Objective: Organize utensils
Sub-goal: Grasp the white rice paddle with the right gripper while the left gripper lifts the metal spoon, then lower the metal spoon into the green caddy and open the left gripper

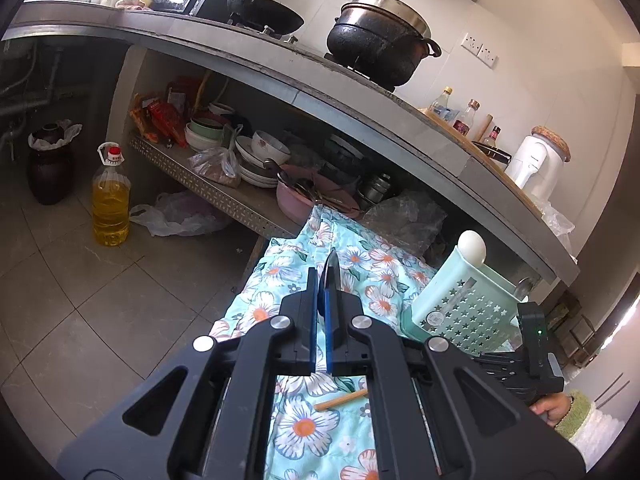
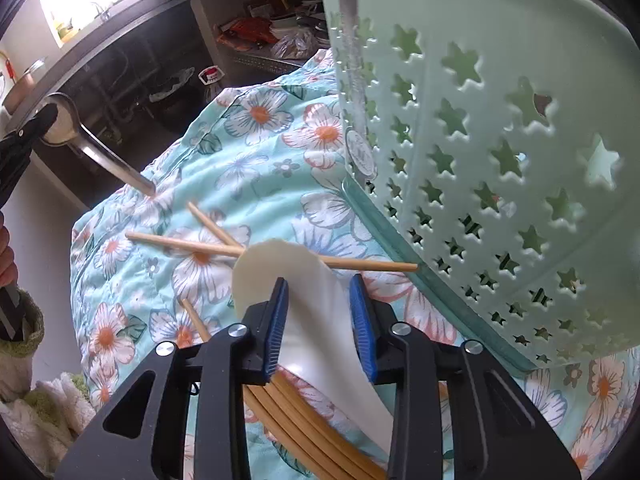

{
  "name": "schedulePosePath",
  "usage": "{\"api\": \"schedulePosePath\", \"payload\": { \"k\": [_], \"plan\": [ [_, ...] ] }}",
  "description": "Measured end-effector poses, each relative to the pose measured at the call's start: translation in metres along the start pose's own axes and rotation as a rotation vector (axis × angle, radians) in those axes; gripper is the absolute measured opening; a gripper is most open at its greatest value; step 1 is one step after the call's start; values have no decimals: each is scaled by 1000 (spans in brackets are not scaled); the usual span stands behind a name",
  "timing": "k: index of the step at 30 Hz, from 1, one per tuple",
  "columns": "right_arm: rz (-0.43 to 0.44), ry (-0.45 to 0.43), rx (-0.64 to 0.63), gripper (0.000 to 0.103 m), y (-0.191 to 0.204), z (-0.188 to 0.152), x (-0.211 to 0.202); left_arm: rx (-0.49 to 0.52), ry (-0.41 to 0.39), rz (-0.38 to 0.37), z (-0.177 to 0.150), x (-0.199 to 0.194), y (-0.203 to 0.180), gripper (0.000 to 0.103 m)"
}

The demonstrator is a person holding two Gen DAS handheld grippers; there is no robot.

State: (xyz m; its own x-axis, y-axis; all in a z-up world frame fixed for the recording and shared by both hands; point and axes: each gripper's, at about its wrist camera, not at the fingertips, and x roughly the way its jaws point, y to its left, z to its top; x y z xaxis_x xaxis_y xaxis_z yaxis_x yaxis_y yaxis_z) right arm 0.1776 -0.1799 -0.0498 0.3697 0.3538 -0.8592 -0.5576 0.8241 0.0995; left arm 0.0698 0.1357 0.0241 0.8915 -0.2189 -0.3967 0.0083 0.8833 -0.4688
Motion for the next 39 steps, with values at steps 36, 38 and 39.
{"api": "schedulePosePath", "payload": {
  "k": [36,38,39],
  "plan": [
    [-703,-402,-254,4,74,-36,-101,57,-67,-35,17,-18,-28,1],
    [-712,-451,-187,4,68,-38,-119,82,-94,-53,24,-23,-39,1],
    [-715,-472,-153,4,65,-40,-126,94,-107,-64,27,-25,-45,1]
  ]
}}
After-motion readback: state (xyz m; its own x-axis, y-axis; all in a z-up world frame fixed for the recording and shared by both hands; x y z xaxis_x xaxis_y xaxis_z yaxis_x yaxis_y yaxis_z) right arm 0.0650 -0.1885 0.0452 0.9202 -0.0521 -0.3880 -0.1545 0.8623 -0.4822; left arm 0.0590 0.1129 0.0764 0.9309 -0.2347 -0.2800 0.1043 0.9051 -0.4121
